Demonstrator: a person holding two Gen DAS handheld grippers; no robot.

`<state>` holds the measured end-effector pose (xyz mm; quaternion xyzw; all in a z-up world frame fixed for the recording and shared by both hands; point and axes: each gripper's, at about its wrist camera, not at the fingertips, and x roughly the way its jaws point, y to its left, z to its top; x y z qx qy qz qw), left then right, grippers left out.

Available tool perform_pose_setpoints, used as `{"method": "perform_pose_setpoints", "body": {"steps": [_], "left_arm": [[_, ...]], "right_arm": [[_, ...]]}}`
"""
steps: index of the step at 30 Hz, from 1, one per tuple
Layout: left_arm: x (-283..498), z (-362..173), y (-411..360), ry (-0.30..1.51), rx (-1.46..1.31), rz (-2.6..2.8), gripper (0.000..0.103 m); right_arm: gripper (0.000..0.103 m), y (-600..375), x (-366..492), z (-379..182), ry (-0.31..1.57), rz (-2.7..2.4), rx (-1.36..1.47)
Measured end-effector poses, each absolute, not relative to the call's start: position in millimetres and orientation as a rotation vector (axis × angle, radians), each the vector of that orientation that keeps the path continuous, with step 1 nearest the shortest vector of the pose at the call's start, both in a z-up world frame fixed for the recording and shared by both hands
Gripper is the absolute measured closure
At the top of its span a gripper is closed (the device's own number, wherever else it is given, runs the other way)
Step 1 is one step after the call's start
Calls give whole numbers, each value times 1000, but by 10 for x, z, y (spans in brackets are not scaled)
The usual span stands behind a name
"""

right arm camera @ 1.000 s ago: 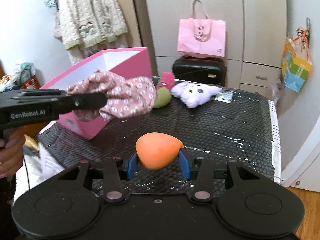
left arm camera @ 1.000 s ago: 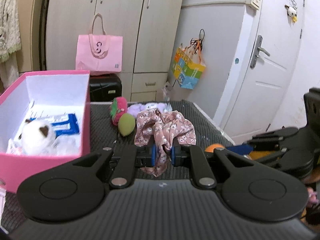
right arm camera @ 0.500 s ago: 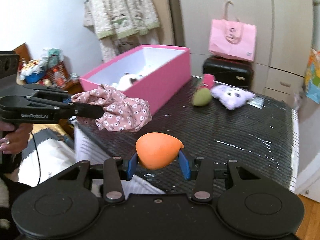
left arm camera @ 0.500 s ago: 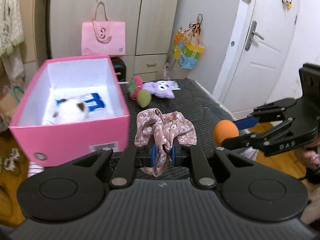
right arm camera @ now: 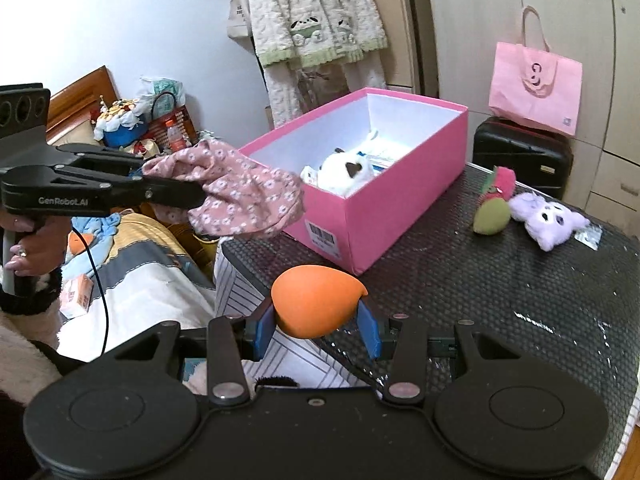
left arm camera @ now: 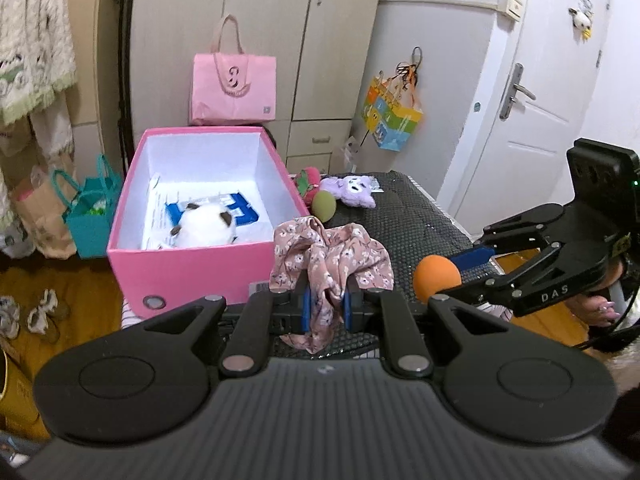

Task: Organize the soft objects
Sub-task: 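Lift the scrunchie and orange sponge with both grippers over the pink box, then open both grippers to drop the scrunchie and sponge into the box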

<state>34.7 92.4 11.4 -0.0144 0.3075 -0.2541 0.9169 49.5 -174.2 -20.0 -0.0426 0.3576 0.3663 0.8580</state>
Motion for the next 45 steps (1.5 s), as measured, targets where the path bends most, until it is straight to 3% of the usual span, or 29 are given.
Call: {"method": "perform_pose_setpoints", "body": {"steps": [7,18,26,36,45], "left_arm": [[526,257,1101,646,-59,-535,89],[1073,226,1102,520,5,-479,88],[1914,117,998,473,45,-397,88],[2869,45,1057,524,164,-287,87],[3069,-127,966,625,190,-289,87]], "right_arm": [[53,-1620,671,-113,729,823,-53],[51,-1386,1194,37,608,871,-24],[51,-1007,1775,79,523,764,-215],[51,-597,2807,-66,631,706,-361],[51,-421,3307,-346,720,696,-387]]}}
